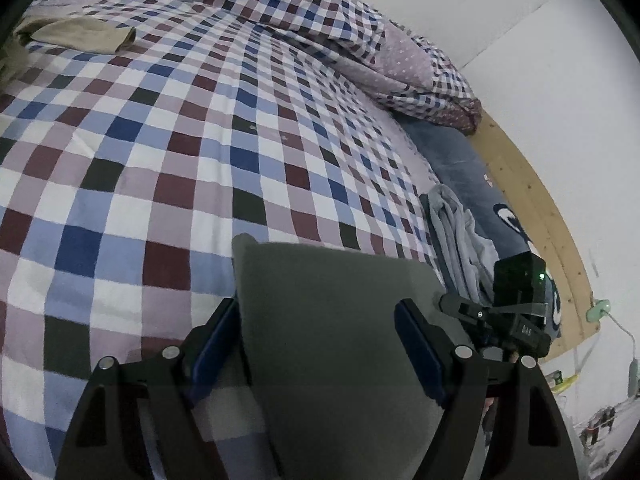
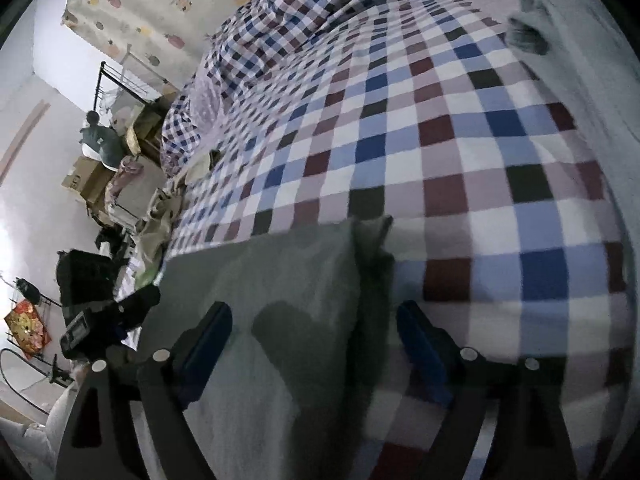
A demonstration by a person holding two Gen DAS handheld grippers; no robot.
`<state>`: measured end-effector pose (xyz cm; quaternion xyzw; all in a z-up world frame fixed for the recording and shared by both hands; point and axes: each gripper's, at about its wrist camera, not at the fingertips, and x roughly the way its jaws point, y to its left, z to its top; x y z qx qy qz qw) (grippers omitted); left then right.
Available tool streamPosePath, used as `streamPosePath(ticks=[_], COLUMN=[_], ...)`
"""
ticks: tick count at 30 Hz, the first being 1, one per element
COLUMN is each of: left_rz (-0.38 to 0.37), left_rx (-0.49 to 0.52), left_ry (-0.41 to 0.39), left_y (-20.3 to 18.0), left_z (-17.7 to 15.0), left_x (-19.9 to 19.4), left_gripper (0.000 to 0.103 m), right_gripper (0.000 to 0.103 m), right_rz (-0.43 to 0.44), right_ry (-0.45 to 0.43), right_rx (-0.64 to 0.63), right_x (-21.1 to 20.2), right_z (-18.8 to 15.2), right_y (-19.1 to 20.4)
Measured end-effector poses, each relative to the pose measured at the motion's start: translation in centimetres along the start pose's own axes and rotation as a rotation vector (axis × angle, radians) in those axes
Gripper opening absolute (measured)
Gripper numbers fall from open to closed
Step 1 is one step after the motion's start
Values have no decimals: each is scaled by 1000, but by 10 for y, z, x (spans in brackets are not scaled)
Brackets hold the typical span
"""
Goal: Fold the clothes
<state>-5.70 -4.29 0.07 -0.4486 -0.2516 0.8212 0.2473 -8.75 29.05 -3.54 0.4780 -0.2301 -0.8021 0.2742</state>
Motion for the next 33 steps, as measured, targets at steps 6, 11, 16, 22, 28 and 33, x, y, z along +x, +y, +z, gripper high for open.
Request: streamPosePath(ticks=[6,11,16,22,28,33], left_rz=[-67,-134,-156,-135,-139,-115], left_rx=[-26,-21,-48,-72,-66,-98], left_ry=[-2,44,75,85,81,83], left_y=[4,3,3,3,4,10], left_z=[5,7,10,15,11,12], left_x=[4,6,10,22,19,17], left_gripper=[83,83,83,83,83,65], right_gripper=[96,96,96,96,87,75], right_rz=[74,110,131,103,172,141], right_ry=[-3,44,77,27,-15,-6], right_rx=[15,-28,-53,-12,59,56], right_x=[12,16,22,32,23,24], right_z=[10,8,6,11,10,11], right_y=[-1,7,16,20,5,3])
